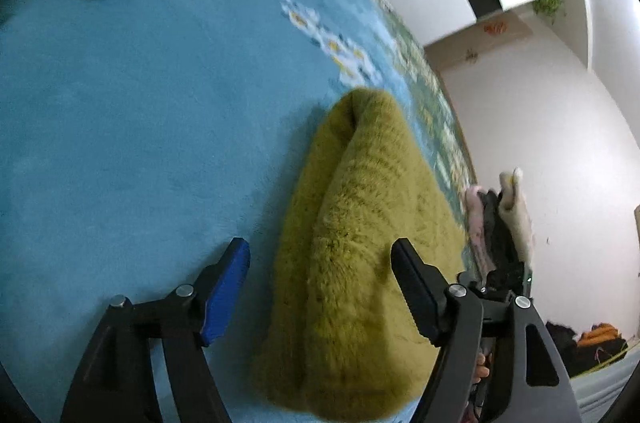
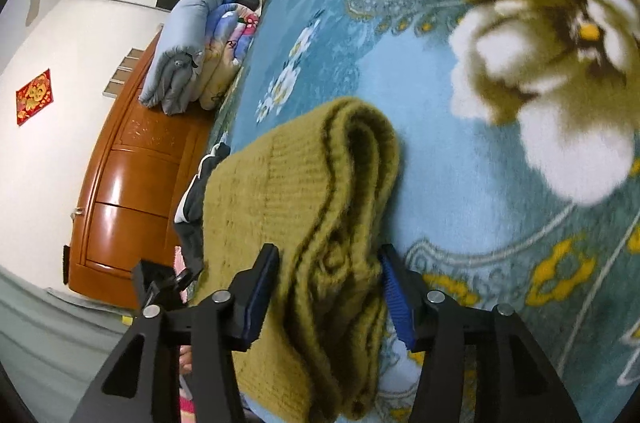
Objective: Fold clothes
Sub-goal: 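Grasp the folded sweater with both grippers and lift it off the bed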
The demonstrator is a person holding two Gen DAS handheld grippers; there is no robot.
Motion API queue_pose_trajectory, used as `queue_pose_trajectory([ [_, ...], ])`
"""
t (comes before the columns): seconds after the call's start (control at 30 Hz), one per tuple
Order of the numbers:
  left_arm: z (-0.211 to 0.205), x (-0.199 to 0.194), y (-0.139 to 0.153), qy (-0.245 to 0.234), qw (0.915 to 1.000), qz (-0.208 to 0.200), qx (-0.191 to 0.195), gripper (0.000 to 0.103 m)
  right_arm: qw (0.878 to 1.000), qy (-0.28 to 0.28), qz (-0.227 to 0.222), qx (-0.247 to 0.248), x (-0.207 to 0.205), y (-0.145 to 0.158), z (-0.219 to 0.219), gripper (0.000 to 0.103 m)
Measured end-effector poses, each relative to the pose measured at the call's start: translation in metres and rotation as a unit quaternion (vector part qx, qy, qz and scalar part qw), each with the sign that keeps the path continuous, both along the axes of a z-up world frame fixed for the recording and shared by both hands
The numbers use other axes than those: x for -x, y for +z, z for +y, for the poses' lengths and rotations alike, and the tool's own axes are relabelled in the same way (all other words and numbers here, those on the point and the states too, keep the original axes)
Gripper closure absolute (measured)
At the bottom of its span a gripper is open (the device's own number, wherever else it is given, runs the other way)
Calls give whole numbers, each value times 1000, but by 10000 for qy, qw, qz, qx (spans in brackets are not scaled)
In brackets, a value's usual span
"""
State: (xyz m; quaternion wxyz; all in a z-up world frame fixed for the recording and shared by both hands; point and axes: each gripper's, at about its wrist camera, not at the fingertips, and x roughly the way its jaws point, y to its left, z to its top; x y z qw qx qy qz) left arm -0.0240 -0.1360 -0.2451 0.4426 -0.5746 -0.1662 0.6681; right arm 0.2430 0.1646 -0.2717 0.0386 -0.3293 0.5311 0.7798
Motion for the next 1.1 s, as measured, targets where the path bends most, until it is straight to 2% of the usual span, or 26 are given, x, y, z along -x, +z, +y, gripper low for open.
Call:
queue_pose_trajectory([
  [0.23,29,-8,0,-511,9985,30,183,30,10000,-5,-62,-77,4,-1,-6,45],
  [0.3,30,-10,2,-469,9985,109,278,39,10000,-26,-31,-81,10,-1,-5,45],
  [0.37,28,-11,4,-384,9987,105,310,58,10000,-84,-1,3,12,-1,-4,47],
  [0.47,24,-15,13,-300,9989,160,315,68,9998,-141,60,103,12,0,-3,55],
  [0.6,32,-29,42,-358,9973,559,322,70,9978,-234,387,493,4,6,6,60],
  [0.67,34,-34,58,-448,9961,709,257,71,9978,-221,450,432,-1,13,9,63],
  [0.77,46,-49,82,-641,9936,918,170,71,9981,-136,545,265,-9,28,15,63],
  [0.9,83,-78,119,-968,9877,1223,51,71,9973,-120,724,24,-33,52,29,64],
  [1.1,147,-125,175,-1478,9760,1519,-490,71,9901,-442,1218,-533,-110,117,74,64],
])
